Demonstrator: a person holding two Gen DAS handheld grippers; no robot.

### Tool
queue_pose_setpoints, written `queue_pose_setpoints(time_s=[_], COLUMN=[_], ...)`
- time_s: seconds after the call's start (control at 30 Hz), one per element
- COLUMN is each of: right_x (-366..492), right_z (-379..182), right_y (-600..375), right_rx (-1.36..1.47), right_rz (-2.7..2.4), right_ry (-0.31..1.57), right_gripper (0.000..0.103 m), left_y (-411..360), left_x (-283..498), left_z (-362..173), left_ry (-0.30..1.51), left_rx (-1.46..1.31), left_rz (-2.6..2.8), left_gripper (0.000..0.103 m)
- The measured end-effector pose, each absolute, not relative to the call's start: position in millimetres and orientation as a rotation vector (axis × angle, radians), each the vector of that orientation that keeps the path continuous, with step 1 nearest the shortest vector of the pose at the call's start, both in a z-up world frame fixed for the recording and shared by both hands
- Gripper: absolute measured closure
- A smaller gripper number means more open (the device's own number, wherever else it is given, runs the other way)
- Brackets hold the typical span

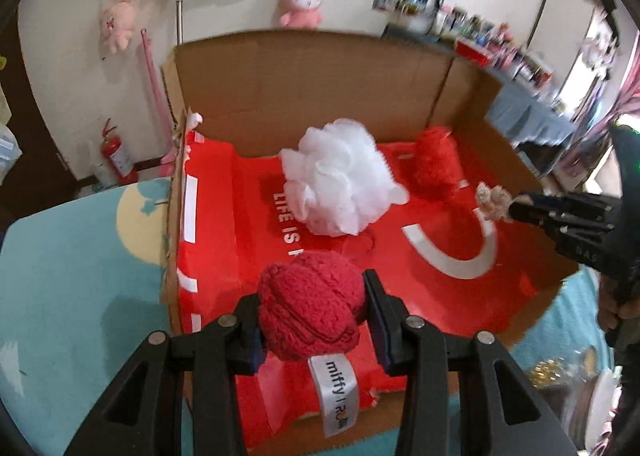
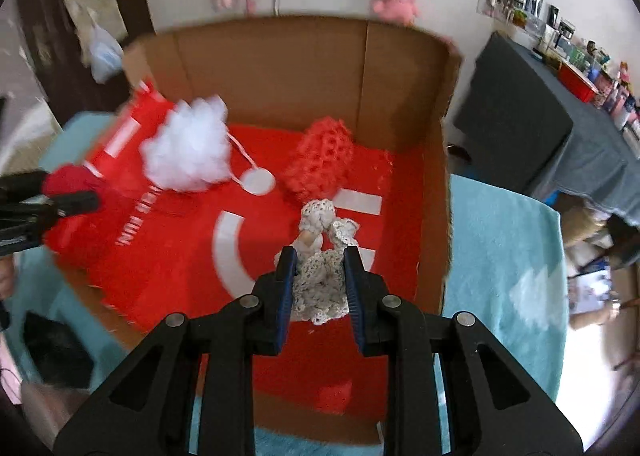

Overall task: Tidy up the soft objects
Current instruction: 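Carry the knitted ball and scrunchie into the cardboard box with both tools, then open both tools to release the ball and scrunchie in the box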

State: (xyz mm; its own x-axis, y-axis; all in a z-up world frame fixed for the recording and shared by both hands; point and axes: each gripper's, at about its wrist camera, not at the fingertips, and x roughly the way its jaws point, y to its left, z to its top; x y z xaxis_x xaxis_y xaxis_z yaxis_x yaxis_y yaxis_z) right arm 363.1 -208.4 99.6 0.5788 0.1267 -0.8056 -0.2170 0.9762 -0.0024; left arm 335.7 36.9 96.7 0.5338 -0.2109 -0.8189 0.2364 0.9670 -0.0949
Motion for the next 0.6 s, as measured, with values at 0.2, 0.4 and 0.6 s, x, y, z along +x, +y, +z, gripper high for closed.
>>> queue_pose_setpoints(time_s=[0.2, 0.4, 0.6], right_x=[389, 400, 404], right_z=[80, 71, 63], right_y=[-198, -197, -193], right_rx=[-0.192, -0.229, -0.272], right_rz=[0.144, 0.13, 0.123], right_ry=[1.028, 1.039, 1.052], right_gripper=[0.08, 0.079, 0.078], left_y=[22, 21, 27], left_x=[360, 380, 383], left_z=[81, 64, 56], left_ry=[1.041, 1.071, 1.088], left_rx=[0.103, 0.133, 0.116], left_rz=[-0.179, -0.129, -0.131], left_gripper=[0.058, 0.056, 0.055])
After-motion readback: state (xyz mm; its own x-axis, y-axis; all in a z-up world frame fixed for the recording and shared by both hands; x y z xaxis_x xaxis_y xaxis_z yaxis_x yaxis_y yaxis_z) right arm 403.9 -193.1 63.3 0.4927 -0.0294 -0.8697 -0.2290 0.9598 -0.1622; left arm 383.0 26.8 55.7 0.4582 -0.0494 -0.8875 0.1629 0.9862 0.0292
